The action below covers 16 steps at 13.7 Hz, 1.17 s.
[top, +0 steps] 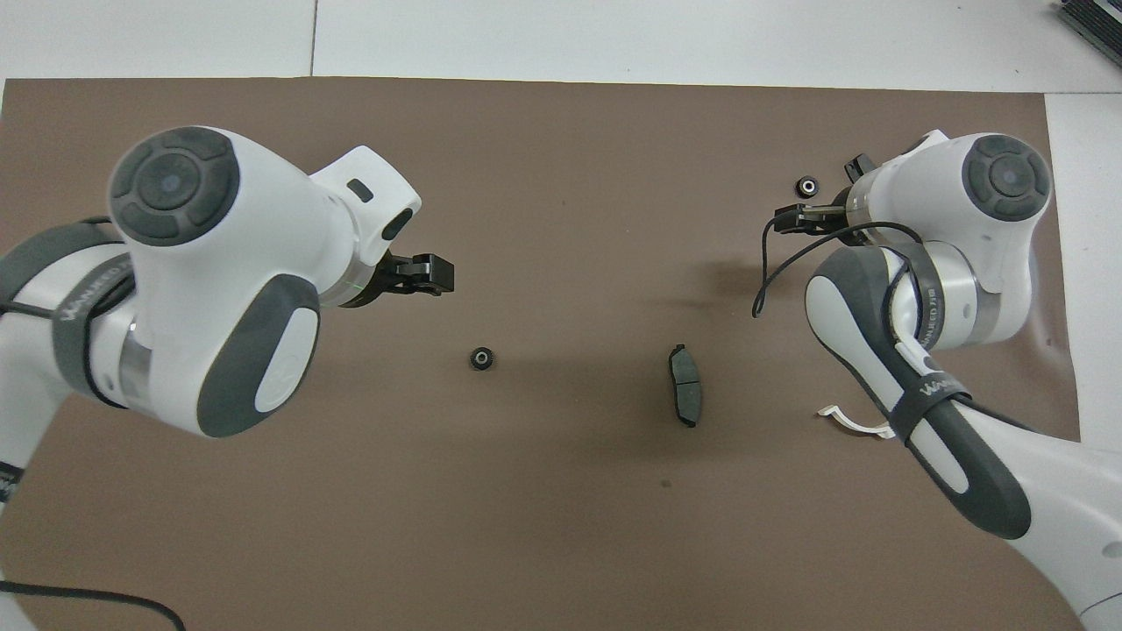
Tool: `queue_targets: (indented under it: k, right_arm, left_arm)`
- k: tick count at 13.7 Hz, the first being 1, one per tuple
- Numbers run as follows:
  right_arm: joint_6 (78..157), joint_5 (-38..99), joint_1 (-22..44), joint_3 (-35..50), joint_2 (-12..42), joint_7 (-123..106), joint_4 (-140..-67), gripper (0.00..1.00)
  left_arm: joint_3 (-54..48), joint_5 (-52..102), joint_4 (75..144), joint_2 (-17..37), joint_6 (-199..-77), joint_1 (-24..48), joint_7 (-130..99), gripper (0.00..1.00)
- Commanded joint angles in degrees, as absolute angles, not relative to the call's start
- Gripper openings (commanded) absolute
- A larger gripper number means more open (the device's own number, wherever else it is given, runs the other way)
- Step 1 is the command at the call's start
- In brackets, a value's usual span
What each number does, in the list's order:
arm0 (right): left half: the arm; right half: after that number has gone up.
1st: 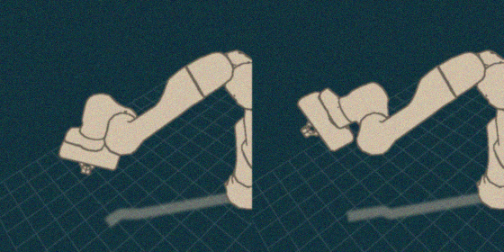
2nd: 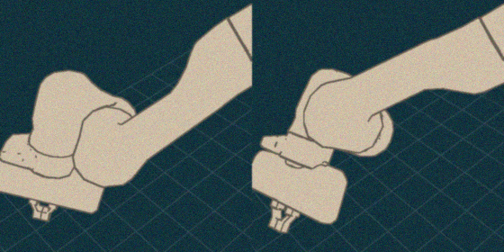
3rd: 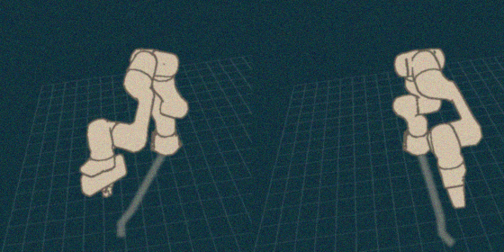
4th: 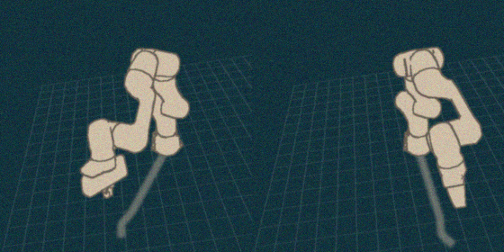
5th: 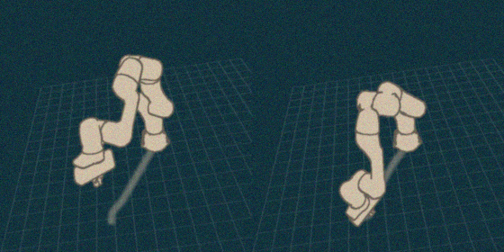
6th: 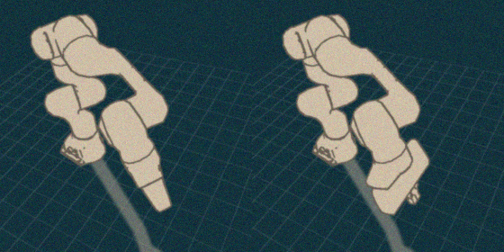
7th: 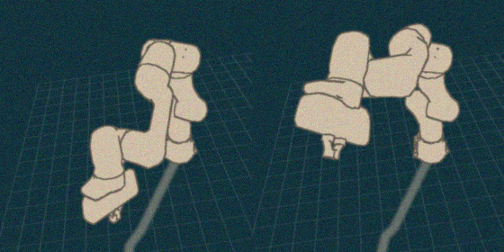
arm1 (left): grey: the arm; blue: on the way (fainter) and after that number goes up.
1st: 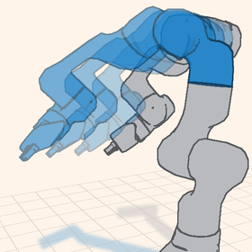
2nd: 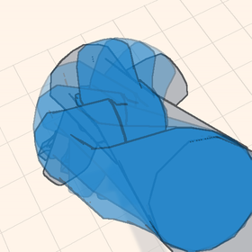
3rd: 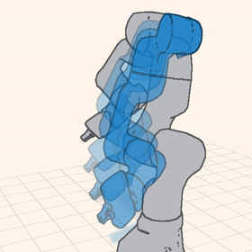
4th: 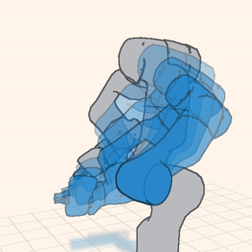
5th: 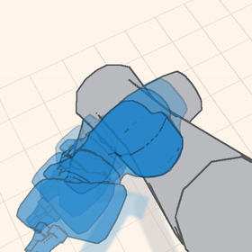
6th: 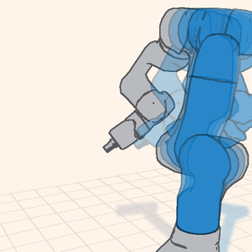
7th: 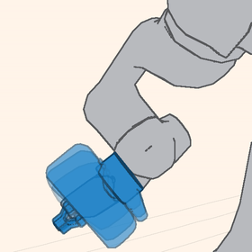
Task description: Pick bearing gear from pile to tray
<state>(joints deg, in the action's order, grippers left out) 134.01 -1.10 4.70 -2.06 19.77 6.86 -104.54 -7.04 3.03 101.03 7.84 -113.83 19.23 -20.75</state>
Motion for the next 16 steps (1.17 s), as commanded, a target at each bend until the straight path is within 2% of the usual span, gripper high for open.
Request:
queue_targets:
  k: [1, 3, 6, 7, 9, 13, 15, 16]
  right_arm:
    - [136.22, 1.48, 1.42, -1.05, 20.12, 0.82, -107.39, 1.0]
    - [141.48, 2.98, -0.7, -1.05, 20.92, -2.01, -111.68, 1.0]
    - [142.47, 2.99, -1.06, -1.05, 20.39, -2.02, -114.69, 1.0]
    - [142.38, 2.99, -1.05, -1.05, 20.3, -2.02, -114.96, 0.94]
    - [141.86, 2.99, -0.97, -0.97, 20.21, -2.02, -115.05, 0.82]
    - [139.49, 2.99, -0.61, -0.97, 18.99, -2.2, -115.05, 0.79]
    - [138.0, 3.08, -0.88, -0.97, 18.72, -3.33, -115.05, 0.73]
    - [137.73, 3.08, -0.97, -0.97, 18.63, -3.77, -115.14, 0.73]
  left_arm:
    - [-6.07, 2.9, 107.2, 7.91, -121.78, 22.66, -21.88, 1.0]
    - [-5.98, 1.77, 109.25, 11.66, -124.53, 25.39, -23.72, 1.0]
    - [-6.06, -1.05, 109.95, 16.25, -128.75, 27.85, -28.21, 1.0]
    - [-6.06, -1.14, 110.73, 17.22, -129.89, 28.12, -28.91, 1.0]
    - [-6.06, -1.14, 114.94, 16.88, -134.8, 28.47, -29.0, 1.0]
    - [-5.98, -1.32, 116.98, 16.44, -135.18, 29.0, -29.0, 1.0]
    - [-5.98, -1.41, 117.33, 16.35, -135.09, 29.26, -28.83, 1.0]
    - [-5.98, -1.49, 117.42, 16.35, -135.17, 29.27, -28.74, 0.96]
